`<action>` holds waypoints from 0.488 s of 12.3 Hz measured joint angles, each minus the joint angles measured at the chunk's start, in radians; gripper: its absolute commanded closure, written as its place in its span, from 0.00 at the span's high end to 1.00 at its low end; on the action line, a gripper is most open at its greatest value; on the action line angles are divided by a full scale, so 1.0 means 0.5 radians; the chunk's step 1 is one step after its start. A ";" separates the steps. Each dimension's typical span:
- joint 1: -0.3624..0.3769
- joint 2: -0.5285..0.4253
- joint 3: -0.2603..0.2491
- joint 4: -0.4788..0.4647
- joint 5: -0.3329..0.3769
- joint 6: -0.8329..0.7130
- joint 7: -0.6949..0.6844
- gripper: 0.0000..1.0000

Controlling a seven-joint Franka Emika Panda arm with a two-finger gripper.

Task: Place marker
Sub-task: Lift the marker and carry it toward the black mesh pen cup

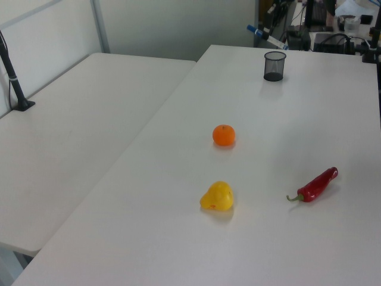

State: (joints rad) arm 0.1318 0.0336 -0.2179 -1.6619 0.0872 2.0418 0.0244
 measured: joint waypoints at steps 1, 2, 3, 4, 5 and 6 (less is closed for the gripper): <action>-0.010 0.002 -0.033 -0.006 0.000 0.084 -0.002 0.00; -0.026 0.007 -0.063 -0.016 -0.001 0.180 -0.003 0.00; -0.041 0.012 -0.095 -0.032 -0.008 0.273 -0.007 0.00; -0.053 0.019 -0.130 -0.055 -0.024 0.366 -0.011 0.00; -0.059 0.028 -0.170 -0.077 -0.040 0.463 -0.012 0.00; -0.078 0.049 -0.221 -0.108 -0.055 0.587 -0.014 0.00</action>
State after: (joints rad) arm 0.0929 0.0579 -0.3282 -1.7157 0.0599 2.3352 0.0173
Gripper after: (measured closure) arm 0.837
